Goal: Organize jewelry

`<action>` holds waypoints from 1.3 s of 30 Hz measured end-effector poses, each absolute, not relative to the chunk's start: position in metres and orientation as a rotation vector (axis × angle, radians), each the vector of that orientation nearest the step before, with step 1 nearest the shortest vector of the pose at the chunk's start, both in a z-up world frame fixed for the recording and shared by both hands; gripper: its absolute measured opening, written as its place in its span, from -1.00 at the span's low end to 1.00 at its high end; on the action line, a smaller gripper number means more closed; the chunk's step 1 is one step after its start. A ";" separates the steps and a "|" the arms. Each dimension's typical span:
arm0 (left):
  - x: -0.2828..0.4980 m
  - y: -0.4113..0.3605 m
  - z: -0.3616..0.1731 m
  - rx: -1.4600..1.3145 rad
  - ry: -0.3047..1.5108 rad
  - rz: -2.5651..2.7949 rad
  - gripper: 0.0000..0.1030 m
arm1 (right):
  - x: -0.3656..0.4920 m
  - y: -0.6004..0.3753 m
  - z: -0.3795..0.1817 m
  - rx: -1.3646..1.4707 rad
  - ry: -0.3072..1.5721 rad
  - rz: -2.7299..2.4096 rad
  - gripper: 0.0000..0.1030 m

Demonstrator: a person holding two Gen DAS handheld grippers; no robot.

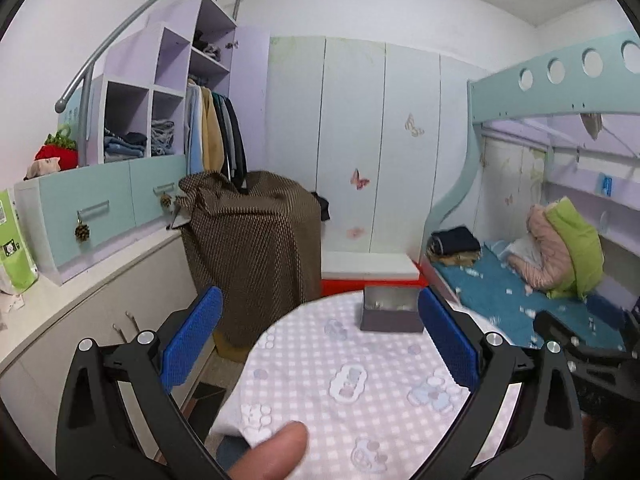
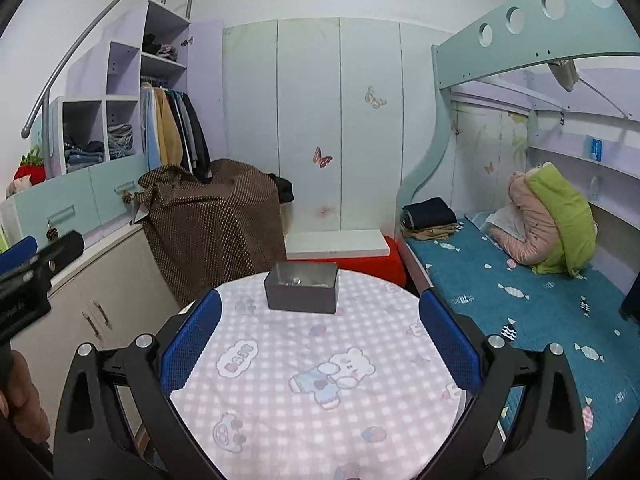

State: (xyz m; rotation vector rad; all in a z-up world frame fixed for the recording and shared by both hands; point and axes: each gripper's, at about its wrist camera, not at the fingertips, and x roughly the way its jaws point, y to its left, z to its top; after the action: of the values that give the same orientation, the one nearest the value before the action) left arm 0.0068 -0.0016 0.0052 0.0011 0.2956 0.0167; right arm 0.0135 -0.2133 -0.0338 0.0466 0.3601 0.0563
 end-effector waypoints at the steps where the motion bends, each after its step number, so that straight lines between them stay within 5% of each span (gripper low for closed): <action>1: 0.006 -0.003 0.002 0.010 0.304 0.018 0.90 | 0.011 -0.213 -0.034 0.045 0.359 0.056 0.85; 39: -0.013 -0.008 0.002 -0.013 0.266 -0.029 0.90 | -0.002 -0.202 -0.029 0.033 0.332 0.059 0.85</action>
State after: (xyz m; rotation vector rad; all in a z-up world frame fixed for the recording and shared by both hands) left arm -0.0127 -0.0075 0.0024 -0.0134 0.2663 -0.0287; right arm -0.0017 -0.2017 -0.0286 0.0328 0.3318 0.0593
